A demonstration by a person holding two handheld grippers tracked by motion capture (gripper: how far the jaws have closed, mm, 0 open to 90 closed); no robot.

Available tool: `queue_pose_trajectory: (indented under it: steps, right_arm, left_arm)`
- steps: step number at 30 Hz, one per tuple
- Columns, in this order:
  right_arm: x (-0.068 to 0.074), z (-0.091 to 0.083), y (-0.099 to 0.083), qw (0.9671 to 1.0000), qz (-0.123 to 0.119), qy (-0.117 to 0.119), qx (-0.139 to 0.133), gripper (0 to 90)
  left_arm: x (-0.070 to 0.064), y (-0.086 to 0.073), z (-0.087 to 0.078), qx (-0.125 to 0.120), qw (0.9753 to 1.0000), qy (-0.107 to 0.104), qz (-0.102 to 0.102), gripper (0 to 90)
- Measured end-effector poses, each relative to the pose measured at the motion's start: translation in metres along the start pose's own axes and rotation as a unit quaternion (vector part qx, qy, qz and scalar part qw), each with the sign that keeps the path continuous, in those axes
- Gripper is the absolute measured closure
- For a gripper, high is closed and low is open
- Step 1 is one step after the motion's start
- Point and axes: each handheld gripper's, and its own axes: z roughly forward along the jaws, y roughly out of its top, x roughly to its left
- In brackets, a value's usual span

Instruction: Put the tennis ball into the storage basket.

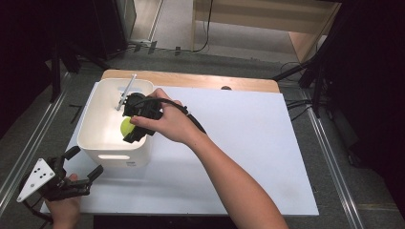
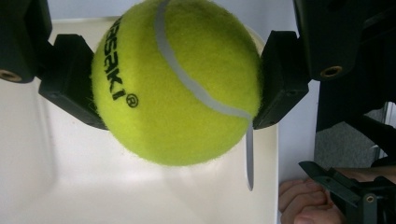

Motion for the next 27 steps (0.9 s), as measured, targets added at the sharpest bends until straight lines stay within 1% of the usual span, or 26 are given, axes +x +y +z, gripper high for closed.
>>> queue_pose_trajectory:
  steps: [2,3,5,6,9,12,15,20,23,25,27]
  right_arm:
    - [0.000,0.002,0.000,1.0000,-0.003,-0.002,0.001,23.4]
    - [0.000,0.002,0.000,1.0000,0.002,-0.001,0.006,23.4]
    - [0.000,0.004,0.001,1.0000,0.001,-0.003,0.008,23.4]
    - [0.000,0.005,0.001,1.0000,0.004,-0.003,0.009,23.4]
    - [0.000,0.007,0.001,0.9999,0.002,-0.004,0.013,23.4]
    - [-0.001,0.009,0.000,0.9999,-0.001,-0.004,0.014,23.4]
    - [-0.001,0.011,-0.001,0.9999,0.002,-0.005,0.016,23.4]
    - [-0.002,0.015,-0.002,0.9998,0.001,-0.003,0.022,23.4]
    - [-0.002,0.018,-0.003,0.9997,0.005,-0.002,0.026,23.4]
    - [-0.003,0.020,-0.003,0.9997,0.001,-0.003,0.026,23.4]
    - [-0.002,0.022,-0.002,0.9995,0.001,-0.006,0.032,23.4]
  left_arm:
    - [0.000,0.000,0.000,-0.001,1.0000,0.000,0.000,0.0]
    - [0.000,0.000,0.000,-0.002,1.0000,0.000,-0.001,0.0]
    - [0.000,0.000,0.000,-0.001,1.0000,0.000,-0.001,0.0]
    - [0.000,0.000,0.000,-0.001,1.0000,0.000,-0.001,0.0]
    - [0.000,0.000,0.000,-0.002,1.0000,-0.001,-0.002,0.0]
    - [0.000,0.000,0.000,-0.001,1.0000,0.000,-0.001,0.0]
    - [0.000,0.000,0.000,-0.001,1.0000,0.000,-0.001,0.0]
    - [0.000,0.000,0.000,-0.001,1.0000,0.000,-0.002,0.0]
    - [0.000,0.000,0.000,0.000,1.0000,0.000,-0.001,0.0]
    - [0.000,0.000,0.000,0.000,1.0000,0.000,-0.001,0.0]
    - [0.000,0.000,0.000,-0.002,1.0000,0.000,-0.002,0.0]
